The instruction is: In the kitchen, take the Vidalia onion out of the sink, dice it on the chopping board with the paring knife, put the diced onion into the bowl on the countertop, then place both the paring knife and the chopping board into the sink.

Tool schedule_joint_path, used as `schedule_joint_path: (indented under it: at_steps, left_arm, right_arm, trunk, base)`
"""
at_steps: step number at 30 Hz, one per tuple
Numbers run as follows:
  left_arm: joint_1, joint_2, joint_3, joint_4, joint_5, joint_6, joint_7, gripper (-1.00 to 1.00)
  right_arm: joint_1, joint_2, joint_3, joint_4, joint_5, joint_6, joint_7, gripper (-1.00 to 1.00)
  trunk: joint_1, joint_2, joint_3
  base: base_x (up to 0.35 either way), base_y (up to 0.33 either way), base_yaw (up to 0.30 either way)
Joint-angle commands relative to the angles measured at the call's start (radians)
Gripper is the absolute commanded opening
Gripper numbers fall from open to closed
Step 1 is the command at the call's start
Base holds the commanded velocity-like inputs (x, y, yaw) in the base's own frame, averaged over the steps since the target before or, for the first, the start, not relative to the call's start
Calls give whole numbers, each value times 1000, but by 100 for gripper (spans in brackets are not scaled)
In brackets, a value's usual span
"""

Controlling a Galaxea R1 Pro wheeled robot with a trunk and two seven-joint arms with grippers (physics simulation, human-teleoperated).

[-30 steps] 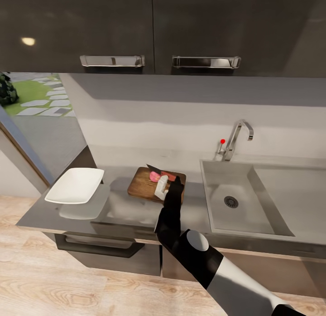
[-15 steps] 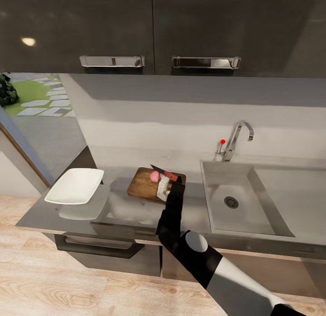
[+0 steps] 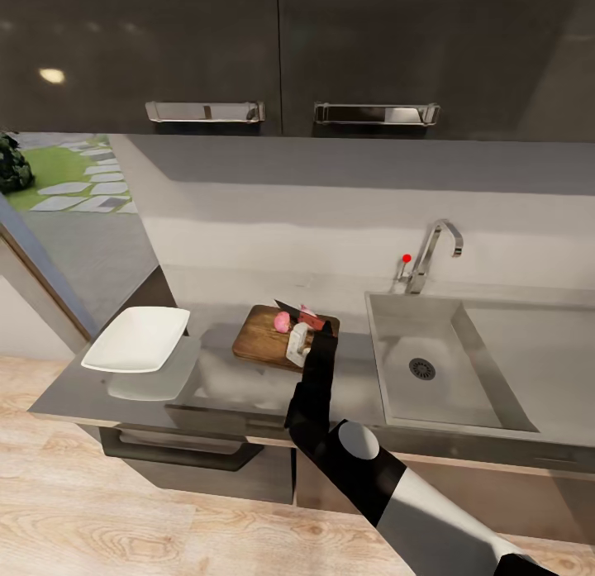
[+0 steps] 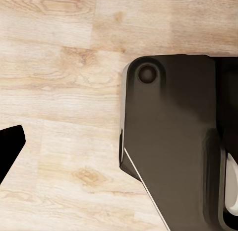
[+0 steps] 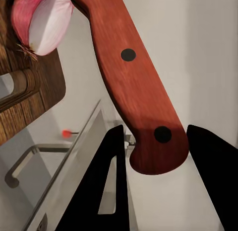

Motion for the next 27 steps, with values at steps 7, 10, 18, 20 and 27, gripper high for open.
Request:
schedule_joint_path:
  at_steps: [7,10,18,20,27]
  left_arm:
    - [1,1,-9,-2,3,-1,9,100]
    - [1,1,-9,-2,3,-1,9,100]
    - [1,1,-9,-2,3,-1,9,100]
    - [1,1,-9,-2,3,-1,9,100]
    - [1,-1,-9,-2,3,-1,9,100]
  right_arm:
    - [-1,1,3,2,-80,-3,10,-100]
    - [-1,1,-1,-24,-77,-6,6,-100]
    - [-1,-6,-172,-270,-82,-6,7,-100]
    - [0,-9,-194,-281,-83,-7,8,-100]
    - [0,-15,-225,-278,-116,-7,11,-100]
  trunk:
    - [1,-1,-2]
    - [1,-1,-2]
    - [1,-1,-2]
    - [1,-1,-2]
    - [1,-1,-2]
  base:
    - [0,0,0]
    - [0,0,0]
    - [0,0,0]
    - [0,0,0]
    - [26,-21,0]
